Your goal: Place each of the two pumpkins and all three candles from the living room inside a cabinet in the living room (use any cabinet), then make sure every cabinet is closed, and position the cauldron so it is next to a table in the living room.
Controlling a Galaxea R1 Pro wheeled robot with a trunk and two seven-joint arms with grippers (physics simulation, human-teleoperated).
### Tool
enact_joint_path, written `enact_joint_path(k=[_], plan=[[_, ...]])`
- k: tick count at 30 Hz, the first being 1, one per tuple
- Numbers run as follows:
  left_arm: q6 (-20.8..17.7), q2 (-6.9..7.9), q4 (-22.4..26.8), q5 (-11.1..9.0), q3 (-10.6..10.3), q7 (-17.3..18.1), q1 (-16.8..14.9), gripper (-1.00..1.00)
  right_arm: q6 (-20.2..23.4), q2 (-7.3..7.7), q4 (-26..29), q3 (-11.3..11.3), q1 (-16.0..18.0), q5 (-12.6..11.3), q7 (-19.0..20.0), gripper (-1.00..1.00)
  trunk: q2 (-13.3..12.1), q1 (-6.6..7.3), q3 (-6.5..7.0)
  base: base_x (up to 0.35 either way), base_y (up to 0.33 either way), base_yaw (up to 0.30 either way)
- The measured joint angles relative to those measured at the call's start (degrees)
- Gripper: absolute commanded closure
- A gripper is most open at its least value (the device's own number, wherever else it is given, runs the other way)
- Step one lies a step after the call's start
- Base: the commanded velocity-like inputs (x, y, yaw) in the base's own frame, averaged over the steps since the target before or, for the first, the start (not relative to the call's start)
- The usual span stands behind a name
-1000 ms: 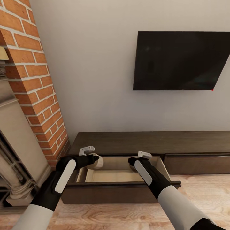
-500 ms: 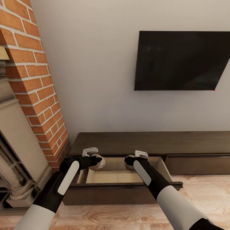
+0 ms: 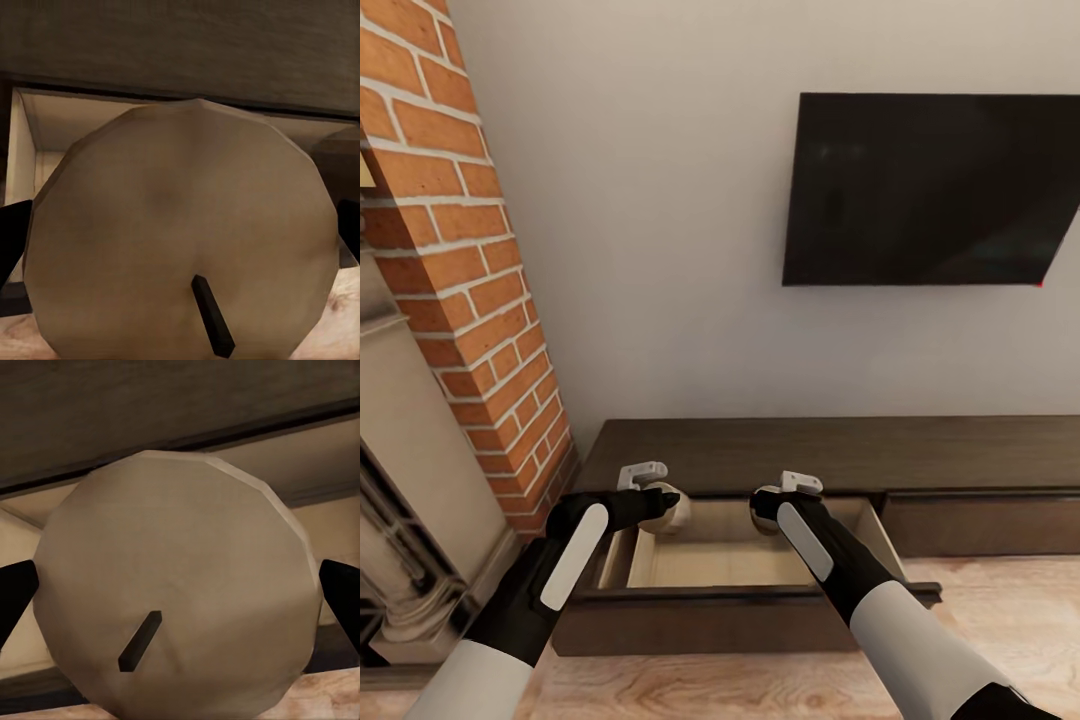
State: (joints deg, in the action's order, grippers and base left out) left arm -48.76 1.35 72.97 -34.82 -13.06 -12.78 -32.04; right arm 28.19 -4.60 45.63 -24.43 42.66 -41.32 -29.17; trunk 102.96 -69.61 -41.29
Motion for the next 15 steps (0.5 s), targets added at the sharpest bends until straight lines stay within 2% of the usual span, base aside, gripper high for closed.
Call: enact_joint_path(k=[10,15], plan=[[-0.01,0.00,0.01,0.15,0.00,-0.02,0.00,1.00,0.09,0.00,0.00,0.00,0.00,0.04,0.00,1.00,0.00,0.00,0.00,0.149,0.000,0.000],[-0.01,-0.01,0.08,0.11,0.00,-0.03,0.00,1.00,0.12,0.00,0.00,0.00,0.00,0.06,0.00,1.00,0.00,-0.02,0.00,0.038,0.000,0.000]])
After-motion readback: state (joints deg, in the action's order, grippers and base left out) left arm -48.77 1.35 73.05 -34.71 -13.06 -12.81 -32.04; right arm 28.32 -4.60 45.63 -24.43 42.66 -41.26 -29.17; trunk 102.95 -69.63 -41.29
